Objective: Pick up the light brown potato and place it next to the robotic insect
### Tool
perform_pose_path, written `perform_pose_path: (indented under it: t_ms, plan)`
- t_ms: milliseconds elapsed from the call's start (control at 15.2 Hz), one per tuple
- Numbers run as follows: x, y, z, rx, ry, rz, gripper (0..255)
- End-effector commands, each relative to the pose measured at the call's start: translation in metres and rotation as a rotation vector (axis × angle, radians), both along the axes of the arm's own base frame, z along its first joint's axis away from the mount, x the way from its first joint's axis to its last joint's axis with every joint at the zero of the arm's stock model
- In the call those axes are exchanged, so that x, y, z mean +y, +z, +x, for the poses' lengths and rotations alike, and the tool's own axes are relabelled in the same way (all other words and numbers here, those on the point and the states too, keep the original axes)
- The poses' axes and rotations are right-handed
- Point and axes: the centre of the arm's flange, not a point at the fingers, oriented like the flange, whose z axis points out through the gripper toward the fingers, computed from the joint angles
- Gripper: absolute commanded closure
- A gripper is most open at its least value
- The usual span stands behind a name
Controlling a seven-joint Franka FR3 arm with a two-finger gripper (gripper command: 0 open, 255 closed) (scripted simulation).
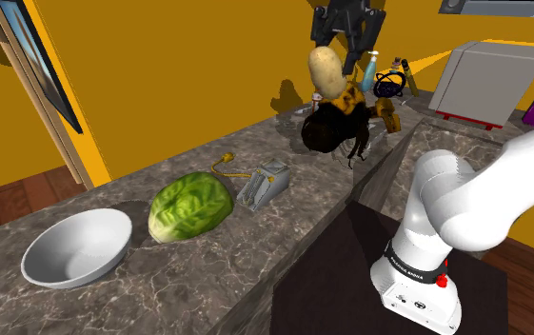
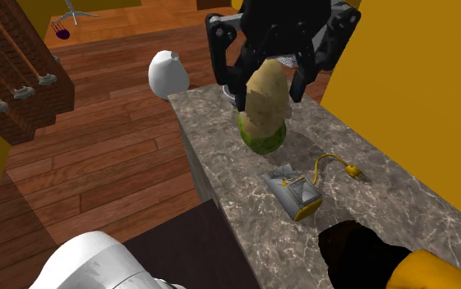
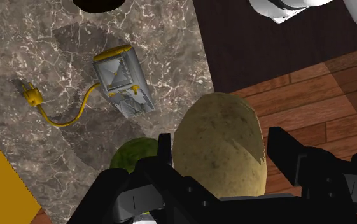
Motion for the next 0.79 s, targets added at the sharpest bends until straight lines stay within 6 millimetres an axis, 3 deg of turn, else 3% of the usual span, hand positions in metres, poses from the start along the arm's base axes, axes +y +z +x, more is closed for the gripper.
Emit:
perform_pose_path:
  t_ms: [0, 726]
  plan:
    - [-0.028, 0.000, -0.006, 0.001, 0.001, 0.000, 255]
    - [-0.166, 0.000, -0.028, 0.001, 0.001, 0.000, 255]
